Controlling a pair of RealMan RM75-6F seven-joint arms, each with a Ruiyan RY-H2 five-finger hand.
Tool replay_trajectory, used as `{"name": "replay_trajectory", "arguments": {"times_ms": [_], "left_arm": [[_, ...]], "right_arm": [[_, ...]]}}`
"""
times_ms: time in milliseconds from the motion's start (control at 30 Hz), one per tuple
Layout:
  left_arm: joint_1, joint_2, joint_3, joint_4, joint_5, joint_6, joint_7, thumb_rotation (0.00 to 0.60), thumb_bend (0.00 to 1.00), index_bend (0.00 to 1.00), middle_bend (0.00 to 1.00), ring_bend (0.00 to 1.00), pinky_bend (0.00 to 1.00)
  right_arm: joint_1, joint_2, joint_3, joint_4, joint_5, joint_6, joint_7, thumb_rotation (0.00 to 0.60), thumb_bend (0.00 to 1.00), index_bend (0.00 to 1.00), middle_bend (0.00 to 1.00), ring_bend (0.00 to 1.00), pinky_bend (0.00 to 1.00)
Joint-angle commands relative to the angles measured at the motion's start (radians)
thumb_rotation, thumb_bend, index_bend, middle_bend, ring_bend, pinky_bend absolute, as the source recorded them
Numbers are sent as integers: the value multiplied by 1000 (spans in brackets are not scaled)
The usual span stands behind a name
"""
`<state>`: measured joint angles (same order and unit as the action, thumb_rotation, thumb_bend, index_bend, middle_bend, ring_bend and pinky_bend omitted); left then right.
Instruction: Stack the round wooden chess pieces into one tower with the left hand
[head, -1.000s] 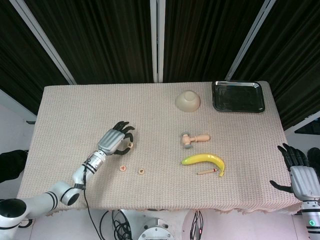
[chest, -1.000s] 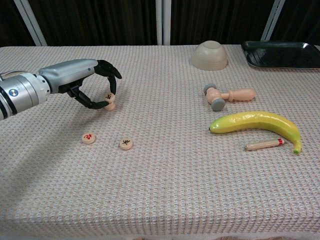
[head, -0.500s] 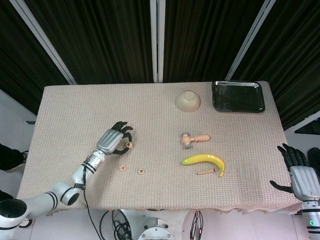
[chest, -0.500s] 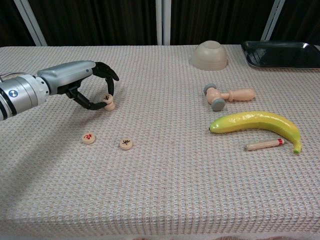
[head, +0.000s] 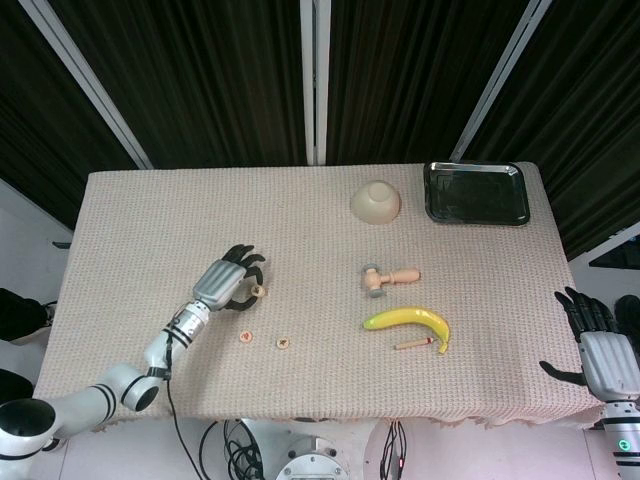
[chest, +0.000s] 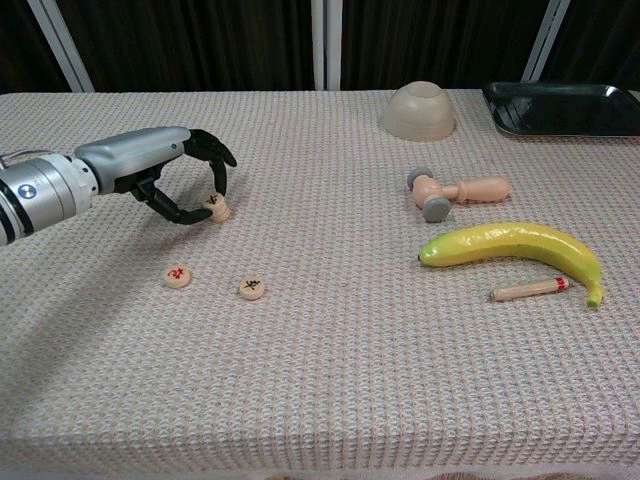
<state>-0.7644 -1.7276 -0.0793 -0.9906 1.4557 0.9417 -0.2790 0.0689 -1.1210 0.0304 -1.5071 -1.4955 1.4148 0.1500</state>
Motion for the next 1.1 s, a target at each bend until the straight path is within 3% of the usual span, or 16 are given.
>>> {"name": "replay_trajectory", "arguments": {"times_ms": [33,633,1100], "left_arm": [[1,0,0,2,0,2,0,600,316,447,168,0,0],[12,34,-1,-45,3,17,11,600,317,396,162,0,0],[161,199,27,-330,-13,203,165,600,317,345,148,0,0]], "right_arm": [[0,0,0,0,1,-1,-1,600,0,0,0,0,0],[2,2,-1,-4,0,-4,-6,600,0,0,0,0,0],[3,-7,0,17,-3,-1,16,600,0,0,0,0,0]]}}
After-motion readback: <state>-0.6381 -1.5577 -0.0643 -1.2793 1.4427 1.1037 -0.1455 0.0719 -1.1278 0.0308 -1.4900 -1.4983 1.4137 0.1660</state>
